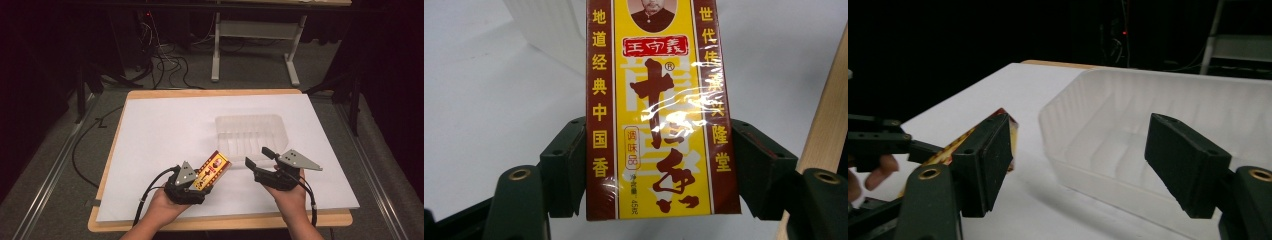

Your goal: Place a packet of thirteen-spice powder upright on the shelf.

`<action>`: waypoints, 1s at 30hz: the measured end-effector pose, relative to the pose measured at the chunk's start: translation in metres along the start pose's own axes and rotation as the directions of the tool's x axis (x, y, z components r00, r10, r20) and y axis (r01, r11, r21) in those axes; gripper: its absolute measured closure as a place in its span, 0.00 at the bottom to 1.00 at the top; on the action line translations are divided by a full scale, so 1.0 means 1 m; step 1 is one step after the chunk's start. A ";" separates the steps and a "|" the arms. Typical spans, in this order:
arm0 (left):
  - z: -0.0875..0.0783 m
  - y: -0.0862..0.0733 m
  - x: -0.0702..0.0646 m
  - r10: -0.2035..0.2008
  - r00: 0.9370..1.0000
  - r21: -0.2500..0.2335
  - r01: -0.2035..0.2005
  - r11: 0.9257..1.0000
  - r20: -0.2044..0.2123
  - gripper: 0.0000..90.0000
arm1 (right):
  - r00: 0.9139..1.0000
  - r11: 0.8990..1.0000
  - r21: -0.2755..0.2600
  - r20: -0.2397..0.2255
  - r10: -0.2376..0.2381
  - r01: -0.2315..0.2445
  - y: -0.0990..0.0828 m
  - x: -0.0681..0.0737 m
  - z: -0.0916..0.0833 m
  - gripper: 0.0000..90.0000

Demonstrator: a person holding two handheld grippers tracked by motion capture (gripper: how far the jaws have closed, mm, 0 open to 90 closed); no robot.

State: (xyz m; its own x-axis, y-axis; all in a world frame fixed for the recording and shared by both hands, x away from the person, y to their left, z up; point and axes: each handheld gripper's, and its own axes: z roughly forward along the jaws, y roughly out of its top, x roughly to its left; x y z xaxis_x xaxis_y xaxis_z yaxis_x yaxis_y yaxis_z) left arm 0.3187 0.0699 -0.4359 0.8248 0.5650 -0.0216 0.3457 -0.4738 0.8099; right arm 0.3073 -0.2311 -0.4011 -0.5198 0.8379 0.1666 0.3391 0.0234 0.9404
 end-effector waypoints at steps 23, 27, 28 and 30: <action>0.002 0.008 -0.021 0.030 0.999 -0.110 -0.034 0.993 -0.034 0.36 | 0.986 0.997 0.052 -0.153 0.064 -0.057 -0.011 0.034 0.027 0.24; 0.001 0.007 -0.024 0.033 0.999 -0.131 -0.038 0.991 -0.038 0.36 | 0.983 0.996 0.062 -0.168 0.077 -0.067 -0.012 0.038 0.032 0.24; 0.001 0.007 -0.024 0.035 0.999 -0.134 -0.040 0.990 -0.038 0.36 | 0.982 0.995 0.064 -0.169 0.080 -0.070 -0.013 0.039 0.033 0.24; 0.001 0.007 -0.025 0.040 0.998 -0.131 -0.045 0.990 -0.041 0.36 | 0.981 0.995 0.069 -0.173 0.086 -0.075 -0.013 0.040 0.034 0.25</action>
State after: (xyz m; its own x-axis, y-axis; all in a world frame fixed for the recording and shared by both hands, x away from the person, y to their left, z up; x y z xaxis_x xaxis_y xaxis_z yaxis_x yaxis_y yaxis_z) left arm 0.3007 0.0515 -0.4304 0.8189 0.5729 0.0349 0.2469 -0.4065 0.8797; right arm 0.3087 -0.1798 -0.4168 -0.6164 0.7298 0.2957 0.4306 -0.0019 0.9025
